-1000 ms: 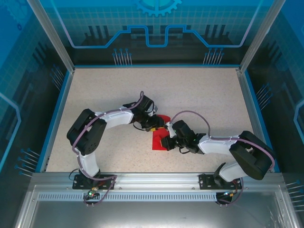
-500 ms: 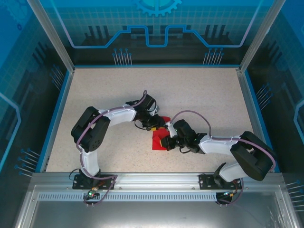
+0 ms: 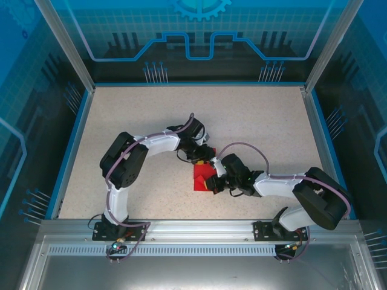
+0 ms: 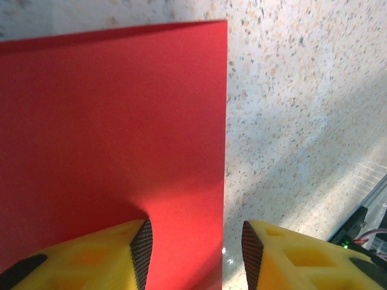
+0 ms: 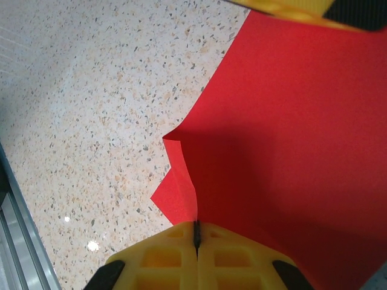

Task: Fold a paper plane with a square sheet of paper (pick it up from the middle)
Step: Fold the triangle a second time at the center of the table.

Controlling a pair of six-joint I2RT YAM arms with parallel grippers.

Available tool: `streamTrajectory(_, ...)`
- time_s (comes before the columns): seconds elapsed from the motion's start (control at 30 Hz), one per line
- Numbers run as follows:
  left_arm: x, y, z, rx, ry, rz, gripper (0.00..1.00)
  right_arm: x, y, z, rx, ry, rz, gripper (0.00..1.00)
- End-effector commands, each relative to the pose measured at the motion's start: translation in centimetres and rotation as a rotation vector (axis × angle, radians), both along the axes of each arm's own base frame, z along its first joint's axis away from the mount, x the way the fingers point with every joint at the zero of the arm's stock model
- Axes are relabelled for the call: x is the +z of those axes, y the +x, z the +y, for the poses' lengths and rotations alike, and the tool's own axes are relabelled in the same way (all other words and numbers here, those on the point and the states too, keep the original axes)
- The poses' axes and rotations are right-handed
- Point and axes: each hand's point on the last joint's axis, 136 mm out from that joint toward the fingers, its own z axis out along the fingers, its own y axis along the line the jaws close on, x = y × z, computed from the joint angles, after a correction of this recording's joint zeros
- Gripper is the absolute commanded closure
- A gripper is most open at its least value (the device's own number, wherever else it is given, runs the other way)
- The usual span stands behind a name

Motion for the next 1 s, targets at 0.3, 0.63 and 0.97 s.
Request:
streamTrajectory(0.3, -2.7, -1.2, 0.8, -0.074, 0.092, 0.043, 0.54, 0.2, 0.2, -0.6, -0.031, -0.003, -0.035, 0.99)
streamTrajectory(0.63, -3.2, -1.0, 1.3, -0.084, 0.129, 0.032, 0.54, -0.4, 0.5, -1.7, -0.09, -0.03, -0.002, 0.99)
streamTrajectory(0.97, -3.6, -1.0, 1.0, -0.089, 0.123, 0.037, 0.53, -1.1, 0.8, -2.9, -0.146, -0.051, 0.026, 0.99)
